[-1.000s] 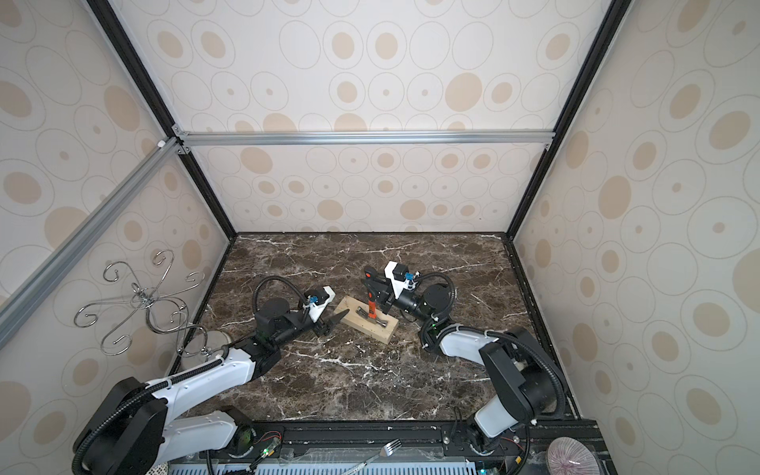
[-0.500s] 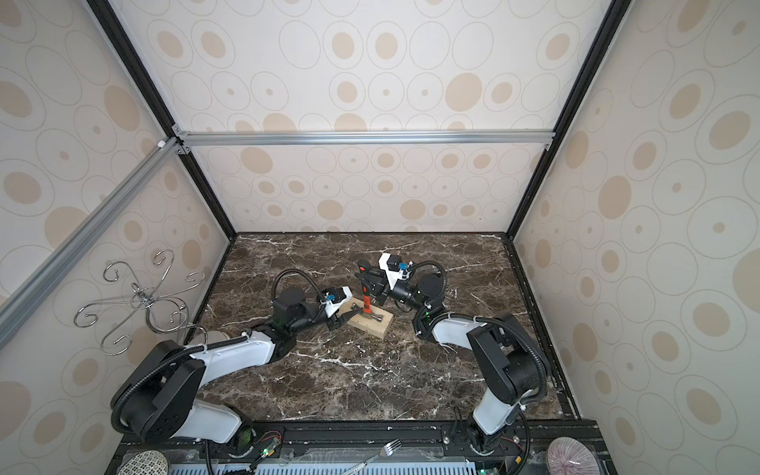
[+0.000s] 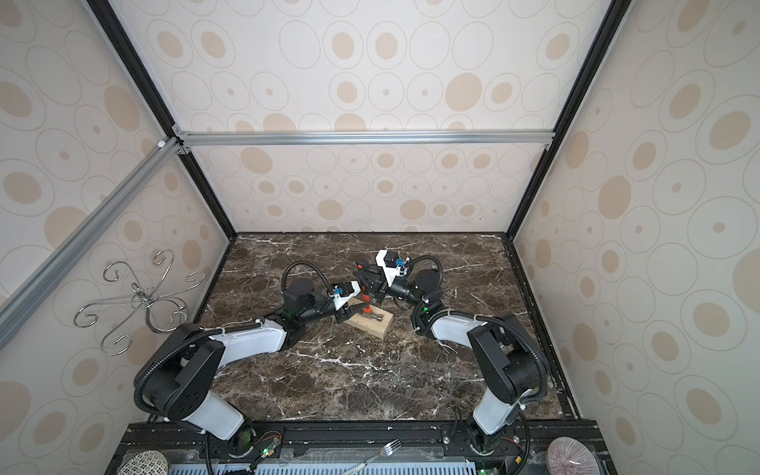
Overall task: Use a claw hammer to pull out a nail
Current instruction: Remove the nail from the mounting plate.
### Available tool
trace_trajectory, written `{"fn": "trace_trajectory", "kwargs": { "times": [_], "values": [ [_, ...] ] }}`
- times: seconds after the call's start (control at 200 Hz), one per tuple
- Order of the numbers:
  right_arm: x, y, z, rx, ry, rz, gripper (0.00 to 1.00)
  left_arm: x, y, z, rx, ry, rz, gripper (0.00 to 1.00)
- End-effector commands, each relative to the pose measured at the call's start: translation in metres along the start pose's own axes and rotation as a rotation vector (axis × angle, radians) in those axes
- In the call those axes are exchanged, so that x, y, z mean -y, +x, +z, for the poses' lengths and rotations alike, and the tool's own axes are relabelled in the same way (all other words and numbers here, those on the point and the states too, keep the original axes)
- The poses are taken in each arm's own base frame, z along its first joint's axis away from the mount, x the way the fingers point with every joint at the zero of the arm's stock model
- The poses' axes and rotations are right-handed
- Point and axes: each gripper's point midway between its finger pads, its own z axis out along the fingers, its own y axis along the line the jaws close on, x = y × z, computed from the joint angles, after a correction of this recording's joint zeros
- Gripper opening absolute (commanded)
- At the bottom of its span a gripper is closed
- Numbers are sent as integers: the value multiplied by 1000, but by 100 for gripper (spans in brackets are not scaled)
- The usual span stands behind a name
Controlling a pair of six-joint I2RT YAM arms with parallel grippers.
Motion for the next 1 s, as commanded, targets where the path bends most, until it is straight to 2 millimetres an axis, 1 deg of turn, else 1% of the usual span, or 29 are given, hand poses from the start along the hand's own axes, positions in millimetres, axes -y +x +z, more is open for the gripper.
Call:
{"fn": "trace_trajectory", "kwargs": {
  "times": [0.0, 0.09, 0.135, 0.165, 0.18, 0.255, 0.41, 0.56, 0.79, 0.995],
  "values": [
    [5, -15, 5, 35, 16, -49, 0, -15, -23, 7, 61, -40, -1, 53],
    [9, -12, 6, 14, 46, -50, 0, -27, -22, 6, 67, -120, -72, 57],
    [10, -11, 6, 2, 56, -53, 0, -32, -23, 5, 77, -160, -101, 59],
    [9, -10, 6, -3, 60, -57, 0, -30, -26, 3, 97, -166, -110, 60],
    [10, -11, 6, -5, 64, -60, 0, -33, -25, 2, 96, -195, -116, 60],
    [10, -9, 6, -15, 74, -60, 0, -29, -27, 0, 118, -219, -120, 61],
    [13, -8, 5, -16, 103, -51, 0, -19, -28, 6, 117, -235, -120, 59],
    [14, -8, 4, -24, 120, -49, 0, -14, -23, 8, 106, -283, -130, 55],
    [13, -8, 1, -62, 128, -32, 0, -16, -15, 9, 95, -352, -144, 45],
    [9, -8, 1, -120, 117, -1, 2, -13, -10, 12, 83, -361, -142, 37]
  ]
}}
